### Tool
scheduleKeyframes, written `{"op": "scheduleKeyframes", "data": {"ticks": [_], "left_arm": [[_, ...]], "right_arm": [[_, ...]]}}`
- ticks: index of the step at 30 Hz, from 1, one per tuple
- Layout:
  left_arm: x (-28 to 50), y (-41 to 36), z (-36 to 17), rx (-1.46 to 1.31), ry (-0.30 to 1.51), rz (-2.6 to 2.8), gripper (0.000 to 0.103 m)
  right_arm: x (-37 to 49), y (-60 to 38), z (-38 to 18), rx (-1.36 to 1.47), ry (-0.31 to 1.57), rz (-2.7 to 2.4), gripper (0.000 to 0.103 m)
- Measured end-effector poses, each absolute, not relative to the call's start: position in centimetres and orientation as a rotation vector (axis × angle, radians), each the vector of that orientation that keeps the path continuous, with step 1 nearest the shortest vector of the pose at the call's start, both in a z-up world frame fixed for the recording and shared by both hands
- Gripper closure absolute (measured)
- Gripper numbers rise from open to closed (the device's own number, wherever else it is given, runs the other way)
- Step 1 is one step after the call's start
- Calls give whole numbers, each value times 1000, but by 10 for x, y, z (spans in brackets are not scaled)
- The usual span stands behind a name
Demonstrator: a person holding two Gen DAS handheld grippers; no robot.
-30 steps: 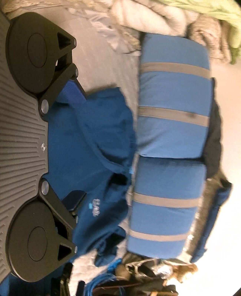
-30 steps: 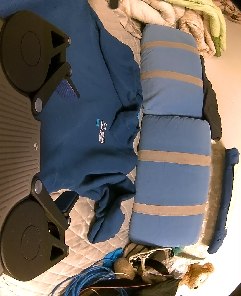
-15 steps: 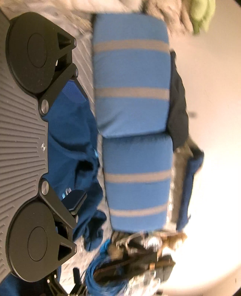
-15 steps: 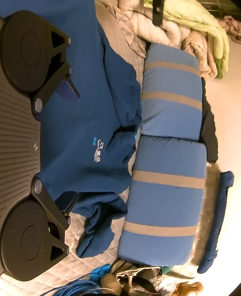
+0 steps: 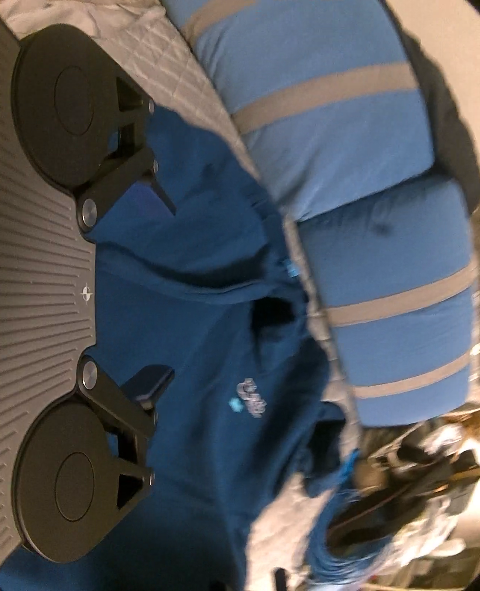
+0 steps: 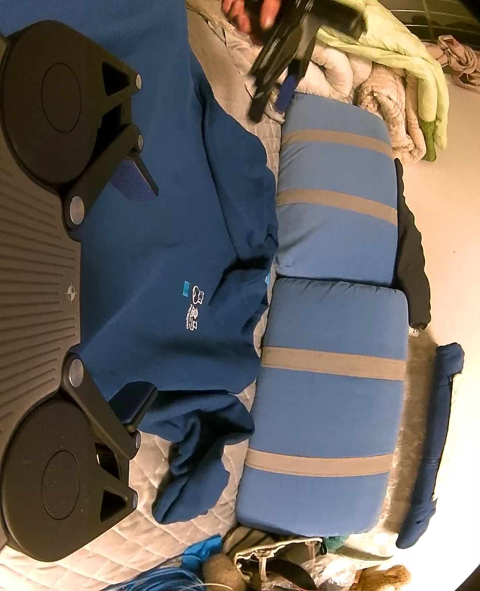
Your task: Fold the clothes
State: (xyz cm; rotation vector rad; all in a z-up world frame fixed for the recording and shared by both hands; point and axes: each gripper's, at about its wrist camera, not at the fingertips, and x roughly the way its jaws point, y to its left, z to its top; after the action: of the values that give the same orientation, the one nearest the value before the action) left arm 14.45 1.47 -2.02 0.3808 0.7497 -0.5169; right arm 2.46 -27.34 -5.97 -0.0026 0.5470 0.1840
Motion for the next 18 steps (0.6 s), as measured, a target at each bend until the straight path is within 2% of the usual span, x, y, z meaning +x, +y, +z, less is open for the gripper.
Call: {"op": "scheduleKeyframes", "data": {"ticks": [3,5,7,8,9,18], "left_arm": [[164,9,-44,429,815,-500,46],[176,9,-60,437,862,-479,51],[188,11,-75,437,946,-454,63],[192,13,-82,439,985,-439,81],[191,16,-82,437,986,-428,92],[156,53,-49,471,880,-259,96]], "right_arm": [[26,-271,-61,-20,552,186,0],[26,-270,-61,-24,554,186,0],[27,-269,-62,-22,555,186,0],[27,-270,-62,-16,556,187,0],[28,-271,-62,-9,558,188,0],[33,-282,-63,64,582,209,0]]}}
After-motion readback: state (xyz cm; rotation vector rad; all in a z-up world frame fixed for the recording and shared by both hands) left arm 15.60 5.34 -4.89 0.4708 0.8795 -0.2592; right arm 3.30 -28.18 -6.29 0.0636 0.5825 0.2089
